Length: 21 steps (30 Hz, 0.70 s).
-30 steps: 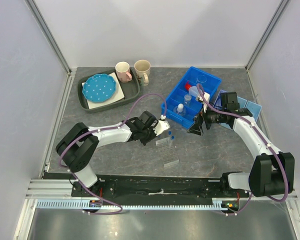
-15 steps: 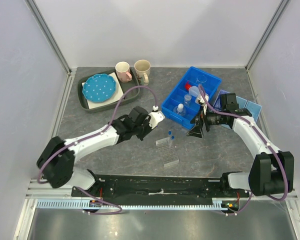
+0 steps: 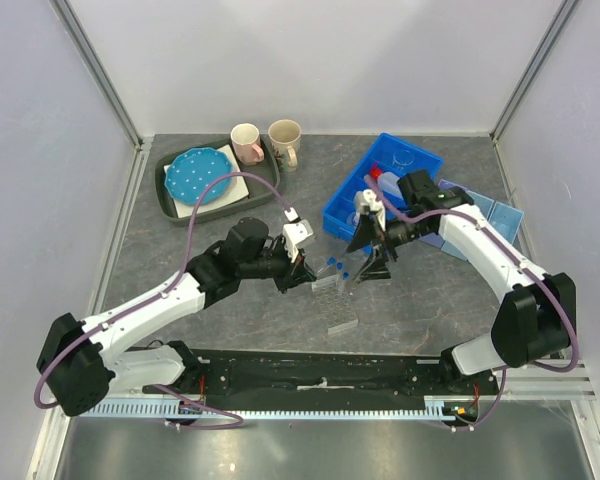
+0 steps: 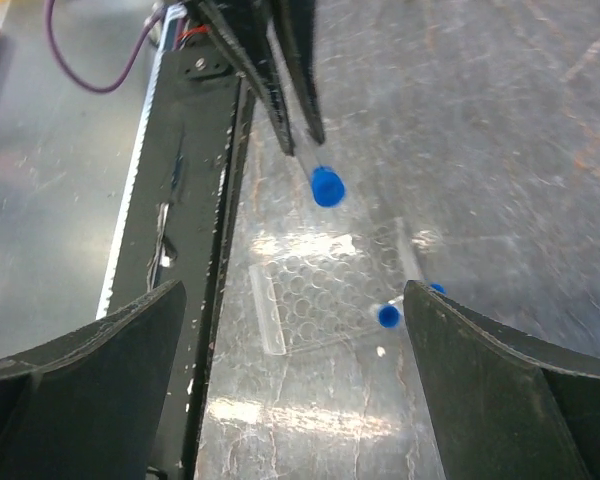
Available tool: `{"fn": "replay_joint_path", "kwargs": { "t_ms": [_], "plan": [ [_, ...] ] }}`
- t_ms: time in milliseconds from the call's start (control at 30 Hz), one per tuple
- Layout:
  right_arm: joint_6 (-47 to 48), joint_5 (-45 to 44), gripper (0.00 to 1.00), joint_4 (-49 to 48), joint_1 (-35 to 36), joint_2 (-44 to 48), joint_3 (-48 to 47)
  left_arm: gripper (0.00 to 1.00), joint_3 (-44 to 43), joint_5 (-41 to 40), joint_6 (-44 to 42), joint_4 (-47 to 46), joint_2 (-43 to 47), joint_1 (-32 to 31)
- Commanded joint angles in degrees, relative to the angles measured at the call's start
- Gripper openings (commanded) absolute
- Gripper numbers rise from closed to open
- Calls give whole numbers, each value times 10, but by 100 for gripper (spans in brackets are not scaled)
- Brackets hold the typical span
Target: Organize the chemistry lab equipment
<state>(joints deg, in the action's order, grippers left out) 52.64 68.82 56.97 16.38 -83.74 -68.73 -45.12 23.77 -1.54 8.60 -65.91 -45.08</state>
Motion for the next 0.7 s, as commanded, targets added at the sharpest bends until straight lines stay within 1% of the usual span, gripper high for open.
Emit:
{"fn": "replay_joint_path", "kwargs": {
  "t_ms": [0,33,67,167,233,333,533,633,667],
  "plan": [
    [46,-16,96,-3,54,14,-15,3,15,64,59,-64,25,-1],
    [34,-19,96,-18,59,20,-12,3,17,66,62,-67,27,-1],
    [2,-31,96,-52,63,23,-11,3,21,69,68,-68,27,-2],
    [-38,-52,94,-97,85,24,-10,3,31,74,77,-81,30,-4],
    [-52,-58,92,-107,101,13,-15,3,35,76,81,-83,31,-4],
    [-68,-66,86,-109,122,-3,-25,3,40,74,86,-98,36,-5],
    [-86,-69,68,-107,153,-14,-32,3,49,65,86,-104,47,-5],
    [-95,-67,52,-107,162,-17,-34,2,53,59,86,-103,48,-5],
    [-97,-66,42,-107,164,-17,-35,2,55,58,87,-104,48,-5]
  ]
}}
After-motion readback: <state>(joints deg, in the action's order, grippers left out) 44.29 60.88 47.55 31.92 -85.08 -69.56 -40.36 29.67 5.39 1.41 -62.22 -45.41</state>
